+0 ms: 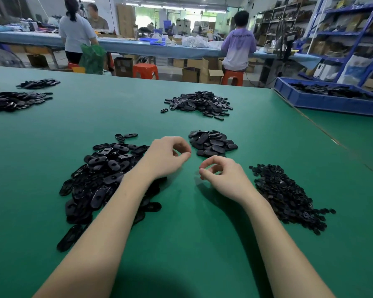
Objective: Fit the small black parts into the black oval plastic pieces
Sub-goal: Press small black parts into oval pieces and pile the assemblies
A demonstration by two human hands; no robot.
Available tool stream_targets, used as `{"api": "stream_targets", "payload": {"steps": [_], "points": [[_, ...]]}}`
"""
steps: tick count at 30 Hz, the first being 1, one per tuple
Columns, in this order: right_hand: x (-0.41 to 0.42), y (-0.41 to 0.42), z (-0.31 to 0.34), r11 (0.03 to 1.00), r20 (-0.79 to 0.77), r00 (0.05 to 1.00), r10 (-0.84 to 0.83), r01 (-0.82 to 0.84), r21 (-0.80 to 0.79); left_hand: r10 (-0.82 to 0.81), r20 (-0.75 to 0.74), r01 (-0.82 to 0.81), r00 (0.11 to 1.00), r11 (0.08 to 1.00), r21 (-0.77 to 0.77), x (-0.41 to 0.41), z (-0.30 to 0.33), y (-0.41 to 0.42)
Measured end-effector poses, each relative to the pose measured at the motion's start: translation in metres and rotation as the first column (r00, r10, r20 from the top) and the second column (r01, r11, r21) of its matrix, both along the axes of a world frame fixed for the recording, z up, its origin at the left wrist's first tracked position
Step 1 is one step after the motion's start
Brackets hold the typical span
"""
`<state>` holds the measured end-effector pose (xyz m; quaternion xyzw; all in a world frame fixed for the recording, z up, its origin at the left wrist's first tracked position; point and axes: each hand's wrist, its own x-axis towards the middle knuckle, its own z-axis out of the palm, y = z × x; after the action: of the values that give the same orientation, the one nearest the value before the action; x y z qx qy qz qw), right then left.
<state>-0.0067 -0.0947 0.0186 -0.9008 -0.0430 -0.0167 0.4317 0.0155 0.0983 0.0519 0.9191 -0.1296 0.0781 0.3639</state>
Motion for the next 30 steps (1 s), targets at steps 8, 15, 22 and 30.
{"api": "stream_targets", "payload": {"steps": [8,15,22,30], "points": [[-0.001,0.029,-0.007,0.991,0.092,0.994,0.065,-0.054,-0.12,0.267,-0.055,-0.257,0.962,0.956,0.144,0.007,-0.004,0.064],[-0.004,0.039,-0.008,0.986,0.074,0.99,0.122,-0.112,-0.121,0.327,-0.163,-0.285,0.931,0.929,0.236,0.001,-0.004,0.067],[-0.005,0.04,-0.005,0.986,0.067,0.989,0.132,-0.124,-0.111,0.457,-0.156,-0.394,0.876,0.862,0.317,0.002,-0.007,0.053],[-0.002,0.036,-0.005,0.989,0.078,0.989,0.124,-0.117,-0.086,0.432,-0.134,-0.39,0.892,0.885,0.254,0.003,-0.006,0.05]]}}
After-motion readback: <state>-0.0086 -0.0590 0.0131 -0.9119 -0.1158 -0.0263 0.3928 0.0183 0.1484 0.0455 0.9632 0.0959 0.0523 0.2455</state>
